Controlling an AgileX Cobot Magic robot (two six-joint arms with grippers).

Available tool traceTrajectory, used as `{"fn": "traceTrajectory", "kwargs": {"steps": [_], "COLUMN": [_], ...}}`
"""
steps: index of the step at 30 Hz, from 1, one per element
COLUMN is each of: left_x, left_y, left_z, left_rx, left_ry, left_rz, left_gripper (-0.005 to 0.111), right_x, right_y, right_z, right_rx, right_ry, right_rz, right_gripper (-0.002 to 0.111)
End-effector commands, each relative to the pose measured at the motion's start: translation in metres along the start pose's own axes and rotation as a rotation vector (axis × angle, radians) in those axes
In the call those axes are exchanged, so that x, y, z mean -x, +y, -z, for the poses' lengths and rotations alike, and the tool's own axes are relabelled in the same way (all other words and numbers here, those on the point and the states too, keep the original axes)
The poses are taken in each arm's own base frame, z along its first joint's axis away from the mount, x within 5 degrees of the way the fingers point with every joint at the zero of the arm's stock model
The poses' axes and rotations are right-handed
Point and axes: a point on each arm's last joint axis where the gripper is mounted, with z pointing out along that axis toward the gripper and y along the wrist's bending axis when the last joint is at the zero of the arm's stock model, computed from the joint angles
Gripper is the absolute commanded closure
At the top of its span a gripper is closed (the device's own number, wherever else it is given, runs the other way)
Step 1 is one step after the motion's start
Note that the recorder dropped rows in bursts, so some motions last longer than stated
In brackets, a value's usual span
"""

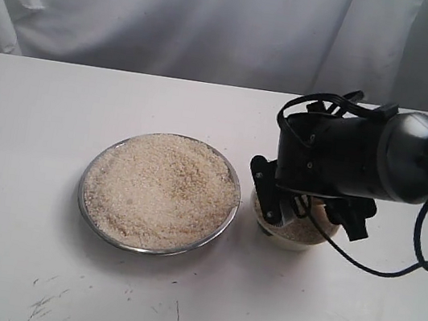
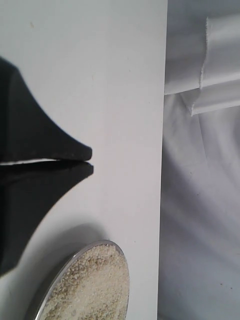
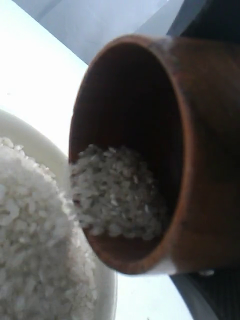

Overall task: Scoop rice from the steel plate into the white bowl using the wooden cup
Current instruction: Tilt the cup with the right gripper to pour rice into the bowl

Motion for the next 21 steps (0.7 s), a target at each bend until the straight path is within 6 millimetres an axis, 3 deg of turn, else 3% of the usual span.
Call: {"fn": "traceTrajectory", "kwargs": {"steps": [1, 21], "left_x": [-0.001, -0.001], "left_y": [0.000, 0.000], "left_z": [0.000, 0.000], "left_rx": [-0.002, -0.002], "left_ry": [-0.007, -0.007], "left_rz": [0.004, 0.004], "left_gripper": [0.107, 0.107], "right_x": [0.001, 0.006], "right_y": [-0.001, -0.003], "right_z": [0.003, 0.017], "right_rx": [-0.030, -0.090], "right_ry": [0.025, 0.097], "right_rz": [0.015, 0.012], "right_gripper": [0.108, 0.108]}}
